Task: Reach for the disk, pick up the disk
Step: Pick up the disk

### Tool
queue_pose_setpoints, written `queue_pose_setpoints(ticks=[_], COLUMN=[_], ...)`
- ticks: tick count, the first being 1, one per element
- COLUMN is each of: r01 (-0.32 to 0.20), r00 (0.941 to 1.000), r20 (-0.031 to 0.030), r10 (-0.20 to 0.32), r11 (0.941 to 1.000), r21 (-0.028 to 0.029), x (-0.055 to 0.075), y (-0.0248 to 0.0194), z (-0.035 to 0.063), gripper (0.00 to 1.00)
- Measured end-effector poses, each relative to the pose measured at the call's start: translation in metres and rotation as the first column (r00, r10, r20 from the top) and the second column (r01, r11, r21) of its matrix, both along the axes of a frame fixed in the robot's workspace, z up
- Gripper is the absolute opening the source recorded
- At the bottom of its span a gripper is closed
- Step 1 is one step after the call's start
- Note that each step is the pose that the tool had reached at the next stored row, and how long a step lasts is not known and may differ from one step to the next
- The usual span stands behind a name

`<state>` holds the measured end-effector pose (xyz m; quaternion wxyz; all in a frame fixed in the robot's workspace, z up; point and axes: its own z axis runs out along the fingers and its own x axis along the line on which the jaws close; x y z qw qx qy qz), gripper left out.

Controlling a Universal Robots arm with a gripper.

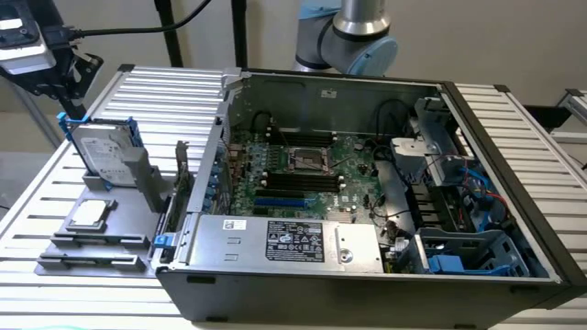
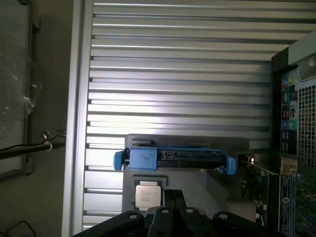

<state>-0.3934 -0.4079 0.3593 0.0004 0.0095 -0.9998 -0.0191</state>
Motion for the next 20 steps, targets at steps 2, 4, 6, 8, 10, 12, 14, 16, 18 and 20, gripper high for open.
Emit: queue_pose_setpoints(ticks=[2, 4, 6, 8, 10, 12, 14, 16, 18, 20], r01=[0.000, 0.000, 0.000, 0.000, 0.000, 0.000, 0.000, 0.000, 0.000, -0.002], r00=[1.0000, 1.0000, 1.0000, 1.0000, 1.0000, 1.0000, 1.0000, 1.0000, 1.0000, 1.0000], r20=[-0.0001, -0.0001, 0.0001, 0.0000, 0.0000, -0.0001, 0.0000, 0.0000, 0.0000, 0.0000], r10=[0.000, 0.000, 0.000, 0.000, 0.000, 0.000, 0.000, 0.000, 0.000, 0.002], r11=[1.0000, 1.0000, 1.0000, 1.0000, 1.0000, 1.0000, 0.9999, 0.9999, 0.9999, 0.9999], r21=[-0.0002, -0.0001, -0.0002, -0.0018, -0.0050, -0.0080, -0.0103, -0.0108, -0.0108, -0.0108], x=[-0.001, -0.002, -0.006, -0.013, -0.019, -0.025, -0.028, -0.029, -0.029, -0.029], y=[0.0020, 0.0078, 0.0139, 0.0196, 0.0246, 0.0293, 0.0319, 0.0319, 0.0319, 0.0319], z=[0.0000, 0.0000, 0.0000, 0.0000, -0.0001, -0.0002, -0.0003, -0.0002, -0.0003, -0.0003], gripper=[0.11, 0.11, 0.11, 0.11, 0.11, 0.11, 0.11, 0.11, 0.11, 0.11])
